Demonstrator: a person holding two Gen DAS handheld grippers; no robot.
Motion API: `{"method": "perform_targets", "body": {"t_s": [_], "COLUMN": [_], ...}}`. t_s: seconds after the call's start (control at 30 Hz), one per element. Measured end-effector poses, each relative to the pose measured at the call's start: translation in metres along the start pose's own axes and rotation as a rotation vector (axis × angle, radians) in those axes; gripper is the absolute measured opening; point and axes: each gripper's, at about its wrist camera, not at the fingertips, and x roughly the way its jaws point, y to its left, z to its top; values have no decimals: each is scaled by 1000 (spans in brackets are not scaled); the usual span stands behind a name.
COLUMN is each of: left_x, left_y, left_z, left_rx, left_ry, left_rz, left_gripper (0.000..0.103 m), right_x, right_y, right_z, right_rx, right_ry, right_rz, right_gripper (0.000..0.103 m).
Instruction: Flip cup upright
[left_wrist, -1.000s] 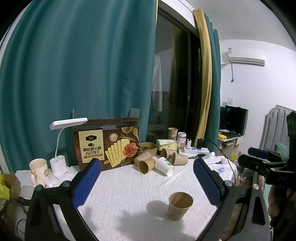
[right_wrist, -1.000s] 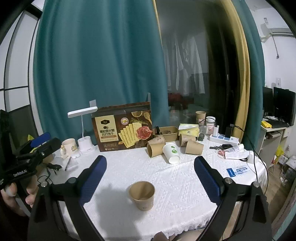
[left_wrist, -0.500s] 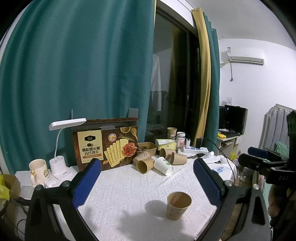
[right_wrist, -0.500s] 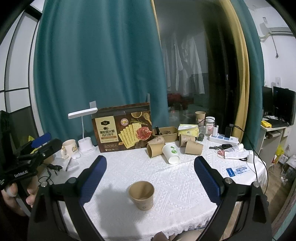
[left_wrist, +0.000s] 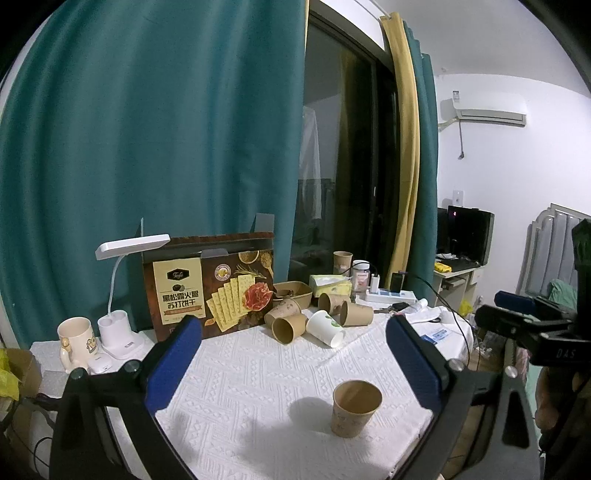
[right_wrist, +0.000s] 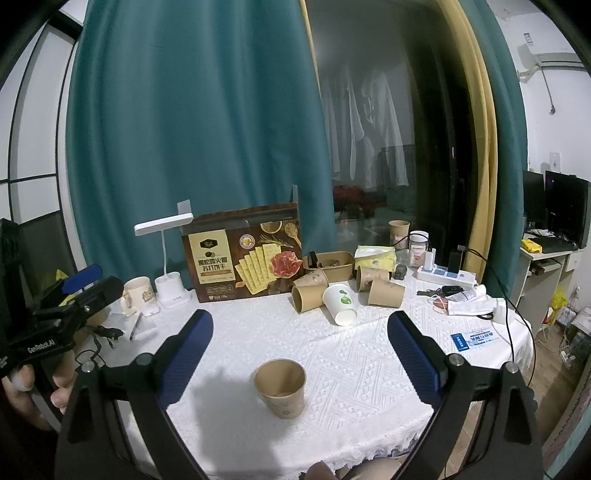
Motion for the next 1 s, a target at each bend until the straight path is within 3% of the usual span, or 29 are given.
{"method": "perform_targets", "body": {"t_s": [1.0], "left_x": [1], "left_y": [0], "left_z": [1], "left_rx": [0], "left_ry": [1], "left_rz": [0], "left_gripper": [100], "right_x": [0], "right_y": [-1], "right_z": [-2], "right_rx": [3], "right_ry": [3], "right_rz": [-1], "right_gripper": [94]}}
